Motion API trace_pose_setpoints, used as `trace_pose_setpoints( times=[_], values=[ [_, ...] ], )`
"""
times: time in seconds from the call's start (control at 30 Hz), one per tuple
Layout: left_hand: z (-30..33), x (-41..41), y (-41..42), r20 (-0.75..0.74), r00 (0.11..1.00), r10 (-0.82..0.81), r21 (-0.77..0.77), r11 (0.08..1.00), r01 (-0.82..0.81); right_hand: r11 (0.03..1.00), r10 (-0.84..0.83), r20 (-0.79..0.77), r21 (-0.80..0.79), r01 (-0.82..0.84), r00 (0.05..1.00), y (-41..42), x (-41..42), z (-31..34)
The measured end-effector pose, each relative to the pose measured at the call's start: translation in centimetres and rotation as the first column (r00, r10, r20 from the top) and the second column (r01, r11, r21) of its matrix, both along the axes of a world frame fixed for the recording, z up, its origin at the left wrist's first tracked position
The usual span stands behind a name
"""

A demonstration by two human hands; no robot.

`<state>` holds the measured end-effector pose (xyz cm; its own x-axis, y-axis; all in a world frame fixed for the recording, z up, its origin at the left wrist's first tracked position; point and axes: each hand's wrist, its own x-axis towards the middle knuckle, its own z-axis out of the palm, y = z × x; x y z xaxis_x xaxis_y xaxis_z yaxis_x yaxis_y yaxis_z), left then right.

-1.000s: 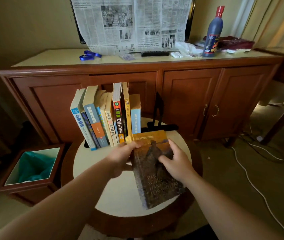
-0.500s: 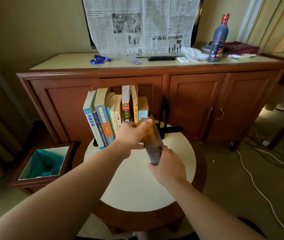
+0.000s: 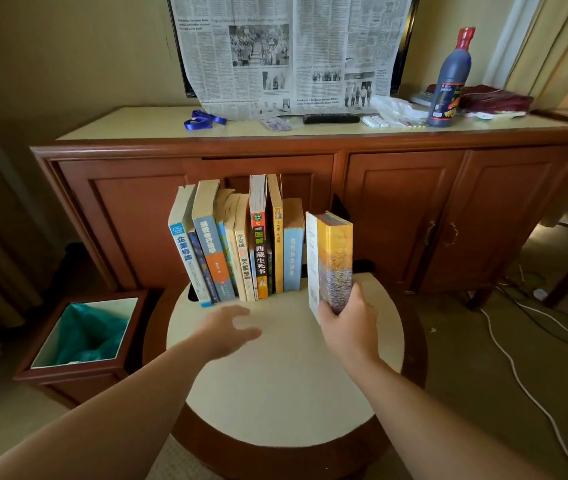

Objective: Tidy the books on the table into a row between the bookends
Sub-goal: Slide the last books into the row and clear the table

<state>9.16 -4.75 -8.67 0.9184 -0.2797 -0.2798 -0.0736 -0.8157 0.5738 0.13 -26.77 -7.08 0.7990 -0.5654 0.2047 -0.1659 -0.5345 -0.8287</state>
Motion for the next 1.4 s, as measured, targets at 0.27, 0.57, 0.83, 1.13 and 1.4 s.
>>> trace_pose_setpoints(
  times=[0.27,0.57,0.83,1.13,1.4],
  values=[
    [-6.8,-0.4,1.5,0.218,0.937,-0.272,0.388,0.905,0.172,0.995,-0.013,0.089,0.097,0.004,0.996,-0.8,5.4,-0.6],
    [-7.0,-0.5,1.6,0.235,0.933,-0.271,0.400,0.902,0.162,0.977,-0.004,0.039,0.213,-0.005,0.999,-1.1,11.9,-2.4],
    [-7.4,-0.4,1.5,0.236,0.928,-0.288,0.420,0.892,0.170,0.965,0.155,-0.067,0.222,-0.137,0.986,-1.6,14.3,-3.9],
    [-7.4,-0.5,1.5,0.245,0.926,-0.288,0.409,0.896,0.170,0.969,0.196,-0.185,0.186,-0.161,0.963,-2.1,15.3,-3.8],
    [-7.2,-0.6,1.5,0.260,0.931,-0.256,0.367,0.918,0.150,0.982,0.187,-0.353,0.086,-0.167,0.917,-1.4,12.4,-6.0]
  ],
)
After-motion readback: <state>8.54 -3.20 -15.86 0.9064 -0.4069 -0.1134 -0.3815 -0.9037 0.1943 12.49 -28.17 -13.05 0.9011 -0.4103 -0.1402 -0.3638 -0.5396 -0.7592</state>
